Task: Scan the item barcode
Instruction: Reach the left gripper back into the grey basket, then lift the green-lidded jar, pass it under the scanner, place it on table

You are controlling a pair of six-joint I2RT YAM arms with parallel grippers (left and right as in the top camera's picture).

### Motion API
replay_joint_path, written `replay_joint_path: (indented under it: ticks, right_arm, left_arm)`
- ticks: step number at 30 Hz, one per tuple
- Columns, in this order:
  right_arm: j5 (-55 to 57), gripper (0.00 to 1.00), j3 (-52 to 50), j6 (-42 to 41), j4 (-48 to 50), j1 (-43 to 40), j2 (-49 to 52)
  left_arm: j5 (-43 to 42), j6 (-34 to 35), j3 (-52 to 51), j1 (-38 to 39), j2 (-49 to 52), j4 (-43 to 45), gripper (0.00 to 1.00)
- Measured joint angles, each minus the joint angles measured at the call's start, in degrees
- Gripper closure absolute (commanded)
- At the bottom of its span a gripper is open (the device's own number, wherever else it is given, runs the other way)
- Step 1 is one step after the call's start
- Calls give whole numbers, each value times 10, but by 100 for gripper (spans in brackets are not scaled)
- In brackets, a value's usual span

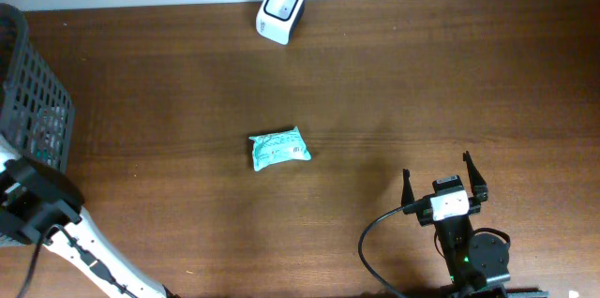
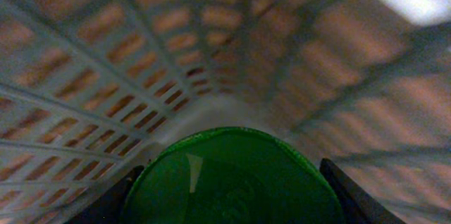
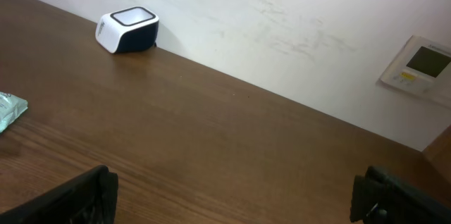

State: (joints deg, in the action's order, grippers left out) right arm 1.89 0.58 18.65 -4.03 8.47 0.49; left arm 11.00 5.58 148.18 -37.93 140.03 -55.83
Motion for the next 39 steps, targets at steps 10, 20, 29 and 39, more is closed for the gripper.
replay_joint_path:
  ticks: [10,20,29,39]
  right_arm:
    - [0,1,0,0,0,0,0]
    - [0,1,0,0,0,0,0]
    - [0,1,0,0,0,0,0]
    - [0,1,0,0,0,0,0]
  left_arm:
    - [0,0,30,112,-249,-111,63]
    - [-75,0,26,304,-277,-289,64]
    - [-99,4,-122,457,-167,-242,65]
    - [-108,33,-297,570,-129,-18,66]
